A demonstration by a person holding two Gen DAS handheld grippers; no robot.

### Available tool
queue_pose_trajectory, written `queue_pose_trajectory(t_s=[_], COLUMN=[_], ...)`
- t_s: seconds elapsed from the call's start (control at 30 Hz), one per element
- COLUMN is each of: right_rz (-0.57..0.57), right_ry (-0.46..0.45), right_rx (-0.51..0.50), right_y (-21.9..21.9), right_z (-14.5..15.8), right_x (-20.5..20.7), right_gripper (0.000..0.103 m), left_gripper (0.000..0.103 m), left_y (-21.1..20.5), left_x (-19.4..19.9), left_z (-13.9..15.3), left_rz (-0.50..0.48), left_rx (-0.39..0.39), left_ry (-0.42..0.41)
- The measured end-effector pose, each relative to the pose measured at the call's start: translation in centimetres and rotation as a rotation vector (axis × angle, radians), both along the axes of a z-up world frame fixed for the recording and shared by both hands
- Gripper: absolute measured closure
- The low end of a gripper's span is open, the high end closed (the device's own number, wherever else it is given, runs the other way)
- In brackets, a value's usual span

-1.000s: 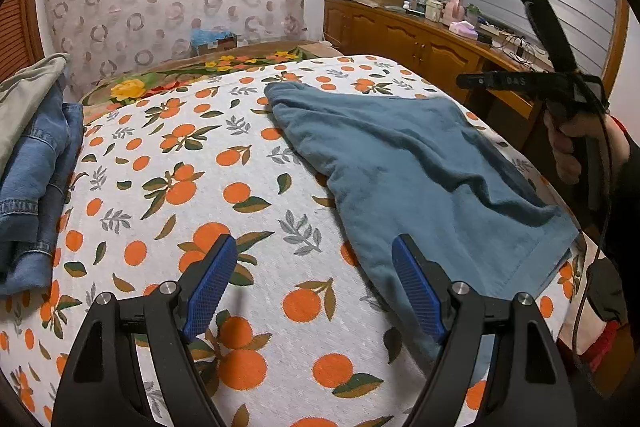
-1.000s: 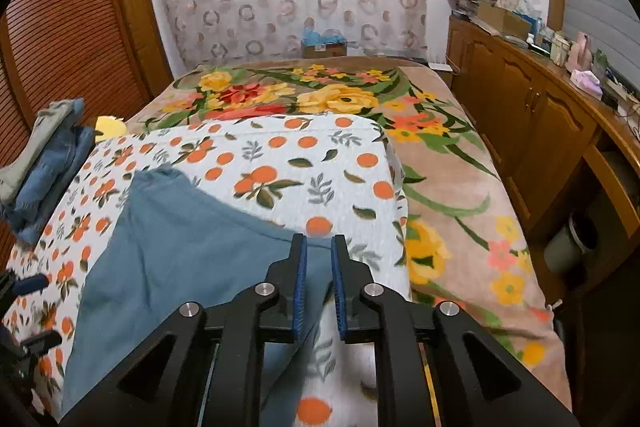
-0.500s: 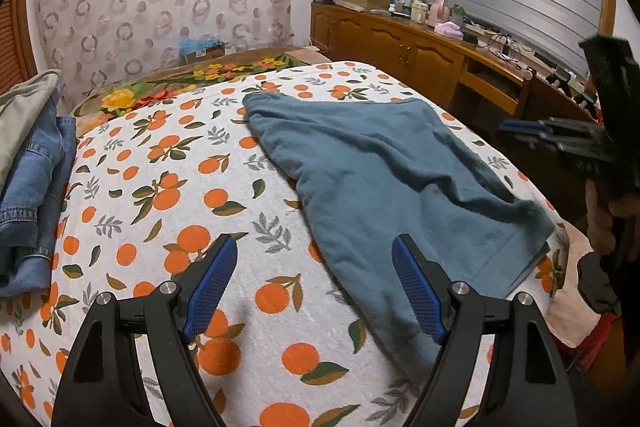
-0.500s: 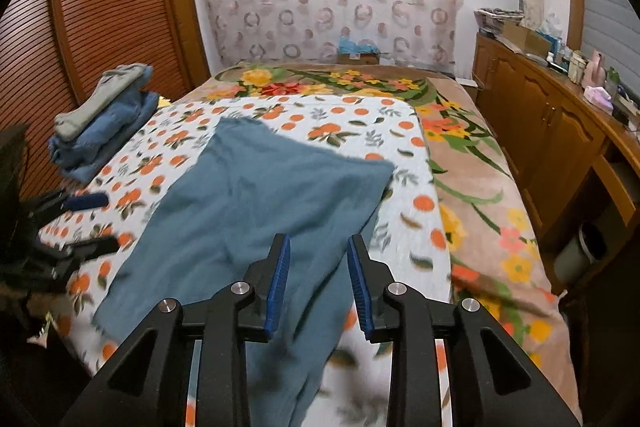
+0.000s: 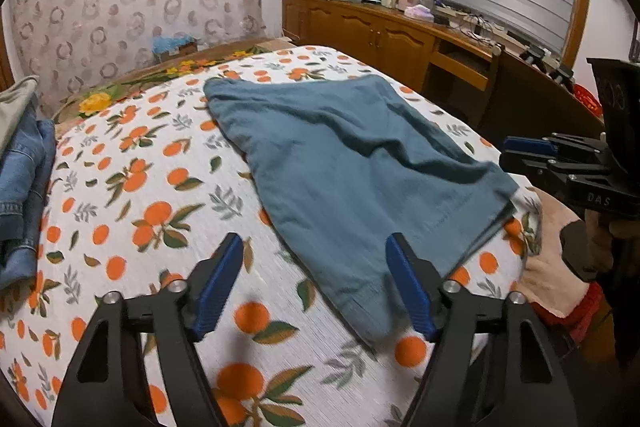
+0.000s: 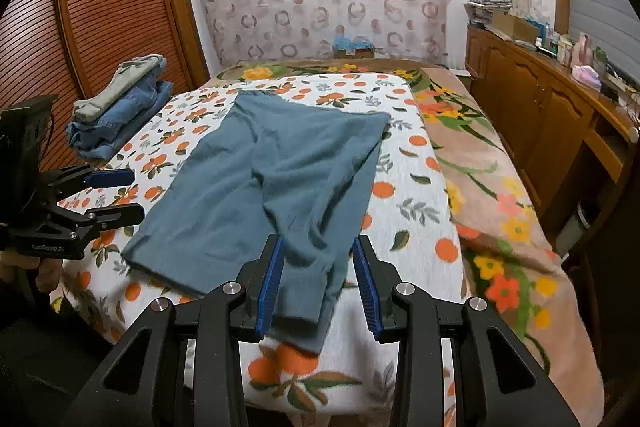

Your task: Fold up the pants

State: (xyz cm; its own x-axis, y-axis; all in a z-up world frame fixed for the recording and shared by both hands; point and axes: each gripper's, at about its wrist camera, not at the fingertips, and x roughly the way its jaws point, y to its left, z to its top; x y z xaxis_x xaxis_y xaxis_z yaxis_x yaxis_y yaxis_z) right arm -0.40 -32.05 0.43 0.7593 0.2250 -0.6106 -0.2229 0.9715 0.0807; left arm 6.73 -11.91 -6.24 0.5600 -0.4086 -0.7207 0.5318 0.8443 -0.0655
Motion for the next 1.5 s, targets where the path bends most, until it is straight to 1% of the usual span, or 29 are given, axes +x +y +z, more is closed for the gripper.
queue_pose_trajectory(t_s=[0.13, 0.27, 0.4, 0.43, 0.5, 0.57, 0.7, 0.77, 0.93, 0.97, 1.03, 1.07, 1.1, 1.13, 1.2, 1.27, 1.37, 1.4, 1.5], right_rz=[0.018, 0.008, 0.000, 0.005, 0.013, 0.020, 0.045, 0.053, 0.050, 0.040, 0.018, 0.008, -0.002, -0.007, -0.013, -0.012, -0.008, -0.005, -0.002], right_ry=[0.014, 0.033, 0.041, 0.042, 0.043, 0.029, -0.006, -0.018, 0.037, 0.045, 0.050, 0.046, 0.042, 0.040, 0.040, 0.049, 0.057, 0.058, 0.063], right_rx=[-0.003, -0.007, 0.005, 0.006, 0.004, 0.004, 0.034, 0.024, -0.002, -0.002, 0.013, 0.014, 0.012, 0.011, 0.012, 0.013, 0.015, 0.018, 0.022], right_y=[0.9, 0.9, 0.9, 1.0, 1.2, 1.2, 1.4, 1.6, 1.6, 1.5, 1.2, 1.2, 1.1, 1.2, 1.2, 1.3, 1.4, 1.3, 1.4], right_z=[-0.5, -1.2, -1.4, -1.4, -1.5, -1.2, -0.4, 0.0, -1.2, -1.5, -1.8, -1.7, -1.6, -1.6, -1.6, -1.9, -2.0, -2.0, -2.0], right_x=[-0.2, 0.5, 0.7, 0.5, 0.4, 0.0, -1.0, -1.7, -2.1, -1.9, -1.5, -1.5, -1.4, -1.3, -1.2, -1.1, -1.3, -1.3, -1.3], right_gripper=[0.066, 0.066, 0.067, 0.071, 0.086, 0.093, 0.095, 0.095, 0.095, 0.095, 0.095, 0.094, 0.089, 0.088, 0.084, 0.079, 0.075, 0.072, 0.069], left_gripper=[0.038, 0.038, 0.050, 0.052, 0.052, 0.052, 0.052, 0.052, 0.052, 0.053, 0.062, 0.063, 0.066, 0.073, 0.080, 0.082, 0.082, 0.082, 0.082], left_y=[-0.2, -0.4, -1.0, -1.1, -1.4, -1.5, -1.2, -1.3, -1.3, -1.3, -1.4, -1.4, -1.4, -1.4, -1.3, -1.0, -0.5, -0.4, -0.1], left_x=[-0.5, -1.0, -1.4, -1.6, -1.8, -1.8, -1.6, -1.6, -1.6, -1.6, -1.7, -1.8, -1.8, -1.9, -1.9, -1.8, -2.0, -2.1, -2.4], left_z=[-0.7, -1.6, -1.7, -1.7, -1.8, -2.0, -2.2, -2.2, -2.2, -2.2, -2.2, -2.2, -2.1, -2.1, -1.9, -1.4, -0.8, -0.6, -0.5], left_rz=[-0.023, -0.041, -0.061, -0.068, -0.079, -0.078, -0.073, -0.072, -0.073, -0.075, -0.087, -0.092, -0.093, -0.096, -0.099, -0.098, -0.091, -0.090, -0.086], left_rx=[0.007, 0.014, 0.013, 0.013, 0.017, 0.022, 0.020, 0.020, 0.018, 0.020, 0.019, 0.016, 0.018, 0.013, -0.002, -0.013, -0.030, -0.032, -0.031], left_ry=[0.032, 0.060, 0.072, 0.074, 0.077, 0.082, 0.093, 0.094, 0.092, 0.092, 0.095, 0.094, 0.090, 0.089, 0.082, 0.075, 0.065, 0.062, 0.060])
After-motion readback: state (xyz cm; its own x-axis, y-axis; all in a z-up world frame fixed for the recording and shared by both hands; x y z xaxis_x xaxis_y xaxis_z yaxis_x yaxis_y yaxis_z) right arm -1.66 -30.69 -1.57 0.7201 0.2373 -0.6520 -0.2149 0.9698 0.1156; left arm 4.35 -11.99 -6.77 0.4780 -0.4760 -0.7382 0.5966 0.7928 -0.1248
